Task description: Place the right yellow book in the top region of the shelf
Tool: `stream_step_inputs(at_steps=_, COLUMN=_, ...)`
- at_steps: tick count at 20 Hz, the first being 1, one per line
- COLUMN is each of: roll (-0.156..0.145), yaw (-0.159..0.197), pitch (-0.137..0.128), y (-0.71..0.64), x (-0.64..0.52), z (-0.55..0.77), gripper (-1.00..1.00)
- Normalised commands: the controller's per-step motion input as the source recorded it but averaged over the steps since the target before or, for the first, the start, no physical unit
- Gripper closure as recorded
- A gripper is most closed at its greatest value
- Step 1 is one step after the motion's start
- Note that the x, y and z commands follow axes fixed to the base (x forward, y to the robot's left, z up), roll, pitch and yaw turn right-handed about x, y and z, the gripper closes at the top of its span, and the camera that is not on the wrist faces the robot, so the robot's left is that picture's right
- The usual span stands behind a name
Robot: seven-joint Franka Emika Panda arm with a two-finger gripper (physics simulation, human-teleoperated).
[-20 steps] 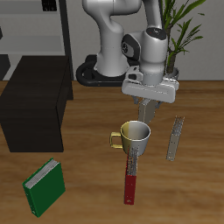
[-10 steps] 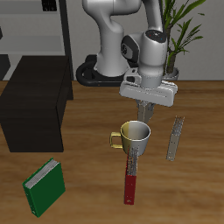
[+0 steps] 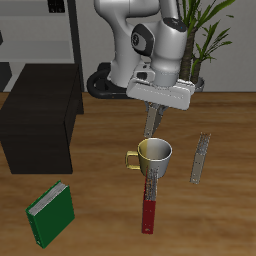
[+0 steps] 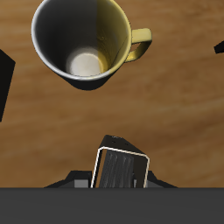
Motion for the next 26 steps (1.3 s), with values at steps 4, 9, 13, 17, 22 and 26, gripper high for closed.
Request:
stream_step_inputs(at_steps=4, roll=-0.076, yaw=0.094, pitch=-0.054, y=-0.41, x=-0.12, z=0.40, gripper=1.00)
stream_step_inputs(at_steps=9, roll=-0.093, yaw=0.071, pitch=-0.039, y=-0.37, x=-0.10, z=0.30, gripper=1.00)
stream_step_inputs(at_steps=13, roll=-0.088, yaw=0.113, pitch=-0.036, y=-0.28, x=-0.05, z=0.19, gripper=1.00)
stream_step_inputs(at_steps=17, roll=-0.139, yaw=0.144, pitch=-0.017, y=-0.19, x=0.09, z=-0.01, gripper=1.00)
stream_step_inputs(at_steps=22, roll=-0.153, yaw=0.133, pitch=-0.035, y=-0.04, x=0.07, z=0.01, gripper=1.00)
stream_step_inputs(at_steps=26, roll=-0.126, yaw=0.099, pitch=-0.010, y=0.03, x=0.12, z=-0.03, gripper=1.00)
